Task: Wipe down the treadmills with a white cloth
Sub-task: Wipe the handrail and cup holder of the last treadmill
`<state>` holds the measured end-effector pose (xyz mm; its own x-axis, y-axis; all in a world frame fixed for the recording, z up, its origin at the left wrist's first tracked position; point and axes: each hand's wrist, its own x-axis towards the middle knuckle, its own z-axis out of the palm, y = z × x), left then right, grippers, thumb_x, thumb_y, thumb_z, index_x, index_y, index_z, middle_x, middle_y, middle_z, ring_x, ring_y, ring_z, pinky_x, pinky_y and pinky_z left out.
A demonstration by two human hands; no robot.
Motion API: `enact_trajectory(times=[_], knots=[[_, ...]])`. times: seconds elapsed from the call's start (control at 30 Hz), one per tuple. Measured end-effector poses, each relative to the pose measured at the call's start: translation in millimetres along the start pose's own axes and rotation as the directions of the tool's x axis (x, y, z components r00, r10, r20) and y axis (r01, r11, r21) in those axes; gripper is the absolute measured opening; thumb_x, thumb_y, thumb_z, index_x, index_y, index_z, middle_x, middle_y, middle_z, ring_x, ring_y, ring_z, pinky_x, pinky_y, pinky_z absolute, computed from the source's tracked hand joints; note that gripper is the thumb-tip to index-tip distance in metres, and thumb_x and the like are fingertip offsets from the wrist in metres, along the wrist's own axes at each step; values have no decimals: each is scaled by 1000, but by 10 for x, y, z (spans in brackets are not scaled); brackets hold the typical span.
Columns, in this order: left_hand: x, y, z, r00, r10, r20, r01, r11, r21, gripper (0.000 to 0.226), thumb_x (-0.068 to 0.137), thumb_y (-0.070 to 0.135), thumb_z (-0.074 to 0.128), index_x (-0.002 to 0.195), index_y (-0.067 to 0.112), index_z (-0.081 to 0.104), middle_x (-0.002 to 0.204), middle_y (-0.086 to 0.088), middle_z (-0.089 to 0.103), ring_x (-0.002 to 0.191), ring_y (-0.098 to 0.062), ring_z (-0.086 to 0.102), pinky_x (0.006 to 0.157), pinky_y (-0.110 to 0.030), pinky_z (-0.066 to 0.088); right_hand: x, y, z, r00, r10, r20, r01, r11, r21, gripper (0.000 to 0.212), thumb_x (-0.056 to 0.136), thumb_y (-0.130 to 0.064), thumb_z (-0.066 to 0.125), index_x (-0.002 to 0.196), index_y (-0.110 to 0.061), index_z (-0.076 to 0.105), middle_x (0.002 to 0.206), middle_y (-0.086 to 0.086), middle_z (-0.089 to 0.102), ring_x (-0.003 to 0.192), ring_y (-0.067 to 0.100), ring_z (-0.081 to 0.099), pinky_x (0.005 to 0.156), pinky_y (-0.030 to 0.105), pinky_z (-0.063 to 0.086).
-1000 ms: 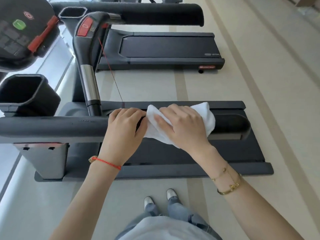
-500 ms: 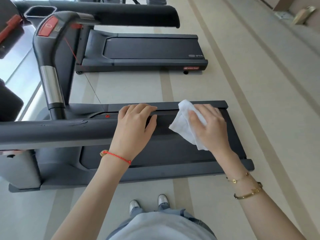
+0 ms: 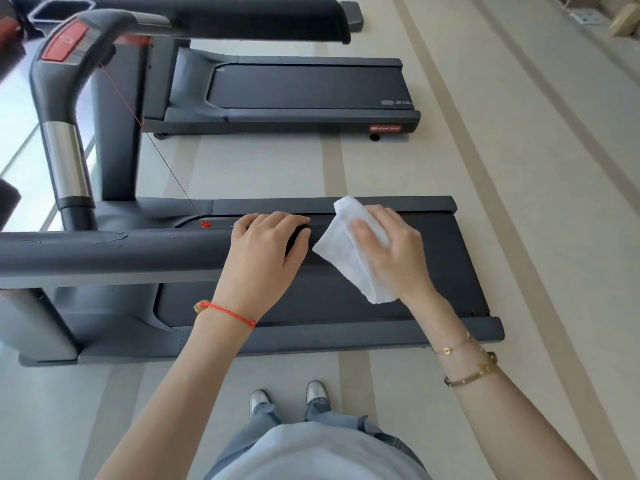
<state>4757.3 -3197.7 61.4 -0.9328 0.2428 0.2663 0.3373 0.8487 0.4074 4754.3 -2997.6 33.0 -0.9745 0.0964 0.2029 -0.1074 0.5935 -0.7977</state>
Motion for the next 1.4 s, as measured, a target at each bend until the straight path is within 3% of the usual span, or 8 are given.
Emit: enact_trajectory(times=[0.17, 0.4, 0.6, 0.73, 0.9, 1.13, 1.27, 1.4], knots=[[-8, 33, 14, 1000, -14, -28, 14, 1000, 0, 23, 99, 22, 51, 113, 16, 69, 106, 4, 70, 95, -21, 63, 106, -38, 35, 196, 82, -121, 946, 233, 227, -278, 942, 190, 40, 89, -59, 50, 92, -25, 72, 89, -2, 71, 88, 11, 63, 84, 31, 46], [-8, 27, 33, 999, -14, -36, 14, 1000, -19, 20, 98, 19, 53, 109, 16, 70, 103, 5, 70, 93, -20, 63, 104, -38, 36, -22, -4, 16, 990, -140, 19, 141, 984, -109, 28, 95, -55, 43, 102, -35, 61, 96, -20, 59, 93, 3, 56, 81, 24, 44], [-11, 25, 39, 999, -3, -47, 2, 1000, -18, 19, 98, 19, 54, 108, 17, 70, 101, 6, 70, 93, -19, 64, 104, -41, 38, 313, 84, -117, 922, 229, 312, -291, 942, 169, 49, 88, -60, 50, 80, -15, 68, 70, -2, 59, 70, 8, 52, 73, 30, 39], [-5, 19, 37, 999, 0, -46, -1, 1000, -25, 19, 99, 20, 53, 108, 17, 70, 102, 6, 70, 94, -18, 64, 104, -40, 37, 65, 143, -52, 974, 184, 130, -212, 946, 247, 31, 95, -53, 46, 88, -32, 68, 85, -14, 66, 81, 3, 60, 76, 26, 45], [-1, 5, 46, 999, 3, -47, -4, 1000, -21, 20, 98, 19, 53, 109, 16, 70, 101, 6, 70, 93, -18, 64, 102, -41, 38, -29, 6, 44, 985, -172, 18, 172, 973, -153, 30, 95, -54, 42, 110, -36, 61, 104, -18, 59, 97, 3, 56, 81, 22, 43], [-33, 12, 33, 999, 7, -45, -8, 1000, -13, 22, 99, 20, 52, 112, 16, 69, 103, 5, 70, 93, -20, 64, 102, -42, 38, 194, 46, -47, 980, 135, 146, -145, 987, 61, 47, 94, -57, 46, 74, -16, 59, 64, 1, 54, 59, 7, 47, 62, 29, 37], [-36, 1, 24, 1000, 11, -28, -11, 1000, -8, 23, 100, 20, 51, 114, 16, 68, 107, 4, 70, 95, -22, 64, 103, -42, 38, -47, 134, 9, 982, 186, 20, -186, 958, 216, 24, 98, -52, 43, 98, -40, 64, 95, -17, 65, 91, 1, 60, 82, 27, 47], [-39, -13, 16, 1000, 21, -5, -21, 1000, -10, 25, 100, 20, 51, 118, 14, 68, 109, 3, 70, 102, -22, 63, 108, -41, 35, -141, 110, 38, 998, -32, -58, 36, 997, 74, 30, 100, -49, 39, 121, -36, 56, 113, -20, 56, 109, 3, 55, 94, 26, 44]])
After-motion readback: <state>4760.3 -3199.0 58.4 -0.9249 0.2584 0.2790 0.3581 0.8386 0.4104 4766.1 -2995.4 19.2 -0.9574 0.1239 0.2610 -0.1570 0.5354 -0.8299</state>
